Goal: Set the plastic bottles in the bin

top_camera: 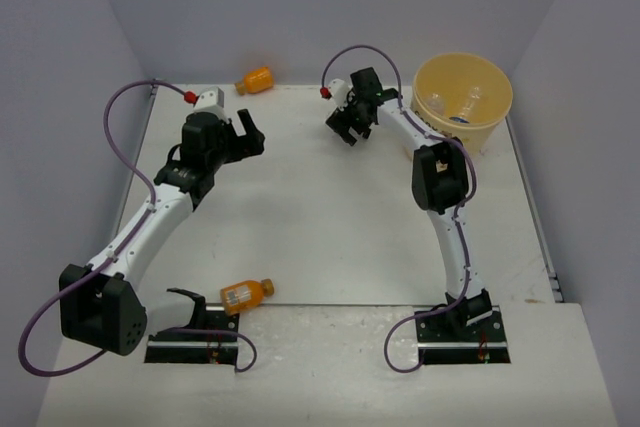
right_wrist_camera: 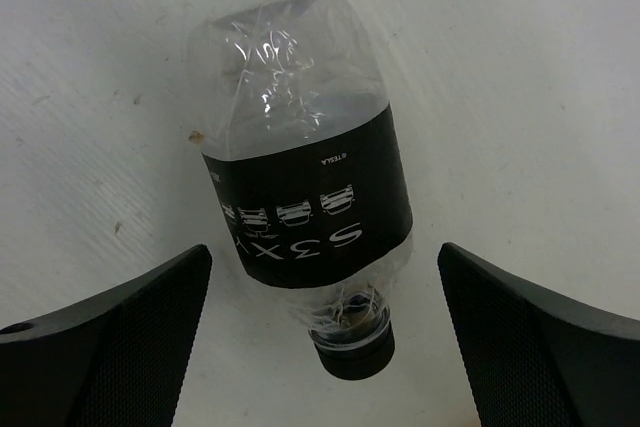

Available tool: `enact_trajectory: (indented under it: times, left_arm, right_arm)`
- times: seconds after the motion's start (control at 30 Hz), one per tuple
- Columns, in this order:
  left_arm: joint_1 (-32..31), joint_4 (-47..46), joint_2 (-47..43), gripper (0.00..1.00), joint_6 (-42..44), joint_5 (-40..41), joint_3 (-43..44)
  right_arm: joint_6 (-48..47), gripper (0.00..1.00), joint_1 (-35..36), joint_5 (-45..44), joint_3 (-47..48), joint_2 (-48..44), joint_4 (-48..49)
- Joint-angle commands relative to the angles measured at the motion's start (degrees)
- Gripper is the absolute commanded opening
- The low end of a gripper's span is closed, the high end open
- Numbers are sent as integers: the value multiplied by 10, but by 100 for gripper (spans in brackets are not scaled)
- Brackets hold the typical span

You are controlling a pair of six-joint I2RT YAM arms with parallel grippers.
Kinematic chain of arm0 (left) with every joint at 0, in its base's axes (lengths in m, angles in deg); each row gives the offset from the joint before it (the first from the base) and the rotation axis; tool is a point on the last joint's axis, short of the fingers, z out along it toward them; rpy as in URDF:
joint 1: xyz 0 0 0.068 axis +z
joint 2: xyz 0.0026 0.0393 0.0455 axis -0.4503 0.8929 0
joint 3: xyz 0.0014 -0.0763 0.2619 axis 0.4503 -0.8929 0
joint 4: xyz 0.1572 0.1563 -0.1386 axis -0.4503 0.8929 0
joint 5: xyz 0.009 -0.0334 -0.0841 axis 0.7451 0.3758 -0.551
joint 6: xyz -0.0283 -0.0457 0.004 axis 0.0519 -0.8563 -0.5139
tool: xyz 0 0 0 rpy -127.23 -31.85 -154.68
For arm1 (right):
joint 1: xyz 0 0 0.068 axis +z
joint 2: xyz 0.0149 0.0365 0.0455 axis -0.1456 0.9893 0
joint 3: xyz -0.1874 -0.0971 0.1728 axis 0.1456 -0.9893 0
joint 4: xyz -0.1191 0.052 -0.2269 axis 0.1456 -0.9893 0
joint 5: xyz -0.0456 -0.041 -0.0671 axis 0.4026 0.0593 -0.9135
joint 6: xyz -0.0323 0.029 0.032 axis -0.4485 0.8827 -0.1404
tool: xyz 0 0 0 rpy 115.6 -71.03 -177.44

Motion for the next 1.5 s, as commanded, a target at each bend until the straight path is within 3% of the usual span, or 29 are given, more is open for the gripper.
enact_trajectory:
  times: [0.0,0.07,0.17,0.27,0.3,0.4,0.53,0.67,0.9,0.97,1.1,1.27,1.47]
  left_arm:
    - [6,13,1,100,8,3,21]
    - [6,14,2,100,9,4,23]
    - [6,18,1,100,11,6,25]
    - [6,28,-1,100,12,16,28]
    - [6,31,-2,100,13,19,29]
    - [6,32,-6,100,15,27,30]
    - [6,28,-8,100,17,25,36]
    - [6,30,-8,100,22,21,46]
    - [6,34,-13,100,59,8,58]
    - [6,34,-13,100,66,7,60]
    - [6,33,-13,100,68,-5,55]
    - [6,40,-14,100,59,-19,47]
    - [6,60,-15,100,26,-29,45]
  right_arm:
    - [-53,97,5,-26,7,4,26]
    - [-58,93,5,-20,3,4,41]
    - [-67,80,4,-19,2,4,52]
    - [-84,45,4,-12,-2,2,51]
    - [-91,38,5,-11,-9,-2,49]
    - [-100,25,5,-15,-28,-19,50]
    - [-102,17,6,-30,-84,-76,93]
    - [-67,12,6,-26,-136,-152,151]
    - [88,8,6,22,-255,-362,260]
    - [121,8,6,1,-283,-403,280]
    - [223,8,-6,-123,-338,-501,296]
    - [321,10,-65,-196,-414,-582,295]
    - [371,20,-158,-137,-479,-624,272]
